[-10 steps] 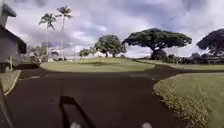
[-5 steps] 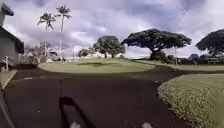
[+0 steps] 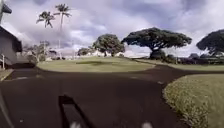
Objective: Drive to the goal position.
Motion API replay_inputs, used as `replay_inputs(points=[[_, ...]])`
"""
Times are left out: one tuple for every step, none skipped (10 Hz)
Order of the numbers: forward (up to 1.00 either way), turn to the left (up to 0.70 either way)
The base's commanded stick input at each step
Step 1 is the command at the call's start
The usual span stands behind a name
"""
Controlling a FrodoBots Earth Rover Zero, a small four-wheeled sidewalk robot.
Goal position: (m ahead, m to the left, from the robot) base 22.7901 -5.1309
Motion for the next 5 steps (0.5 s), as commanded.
replay_inputs(points=[[0.50, 0.00], [0.50, -0.16], [0.50, -0.27], [0.50, -0.27], [0.50, -0.27]])
